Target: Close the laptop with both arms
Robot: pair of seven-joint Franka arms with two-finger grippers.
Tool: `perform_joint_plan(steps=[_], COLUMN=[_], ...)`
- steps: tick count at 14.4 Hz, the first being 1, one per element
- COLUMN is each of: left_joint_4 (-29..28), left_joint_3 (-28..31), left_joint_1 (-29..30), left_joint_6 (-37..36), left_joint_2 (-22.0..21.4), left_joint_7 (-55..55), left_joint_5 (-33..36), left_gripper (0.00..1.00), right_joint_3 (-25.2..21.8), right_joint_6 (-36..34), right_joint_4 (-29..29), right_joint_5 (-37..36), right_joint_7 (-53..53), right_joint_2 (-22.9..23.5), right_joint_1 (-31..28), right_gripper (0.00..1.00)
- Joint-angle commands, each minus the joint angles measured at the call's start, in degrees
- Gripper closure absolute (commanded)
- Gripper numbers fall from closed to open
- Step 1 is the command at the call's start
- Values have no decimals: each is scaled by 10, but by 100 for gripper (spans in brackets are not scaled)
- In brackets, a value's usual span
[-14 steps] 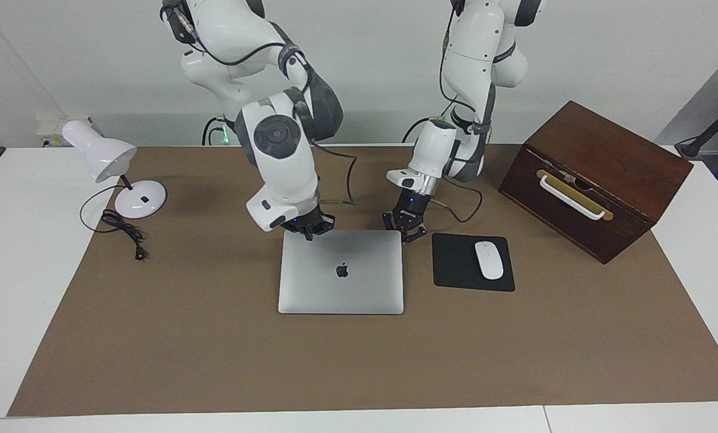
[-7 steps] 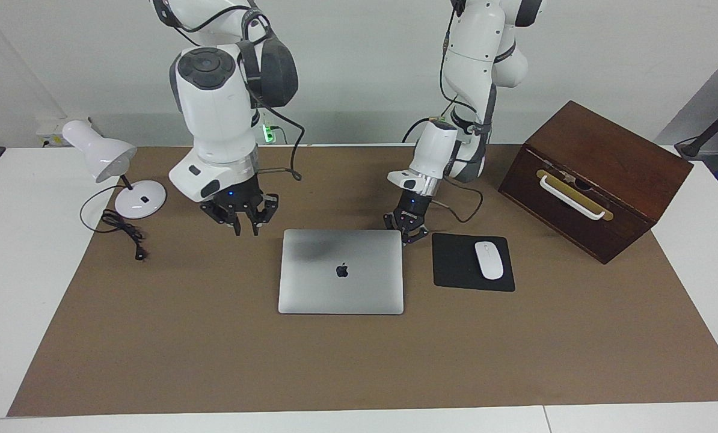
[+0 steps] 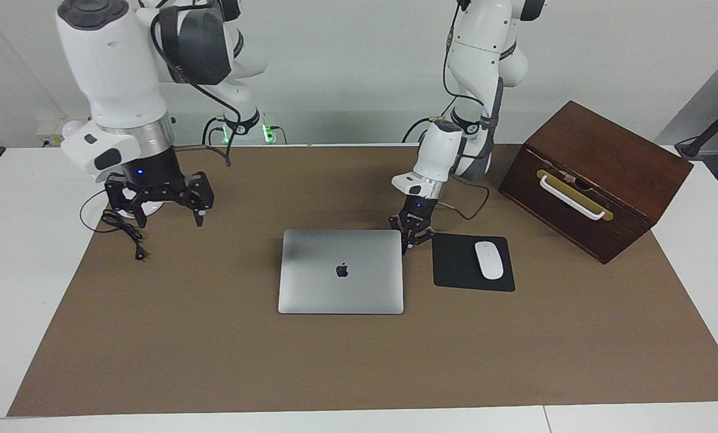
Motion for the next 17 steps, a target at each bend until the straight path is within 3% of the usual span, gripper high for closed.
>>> perform_joint_plan(steps=[1, 3, 8, 9, 12, 17], left_joint_4=[-11, -11, -9, -7, -4, 78], left_joint_3=[0, 0, 3, 6, 9, 11], left_joint_1=[3, 4, 4, 9, 20, 77], left_joint_6=[-67, -109, -205, -237, -300, -483], left_joint_2=[-48, -78, -145, -161, -193, -229], left_joint_7=[-11, -12, -19, -18, -16, 8], left_joint_5=[-1, -1, -3, -3, -3, -3], left_gripper=[100, 100, 100, 100, 100, 100], right_joint_3=[4, 3, 8, 12, 87, 89], right_joint_6=[-7, -5, 37, 36, 36, 26], right_joint_4=[8, -12, -142, -150, -168, -168], right_joint_5=[4, 43, 45, 45, 38, 17], right_joint_7=[-48, -47, -42, -38, 3, 0], right_joint_2=[-2, -18, -108, -114, -133, -138], right_joint_1=[-29, -52, -90, -99, -151, -152], right_gripper=[0, 0, 0, 0, 0, 0])
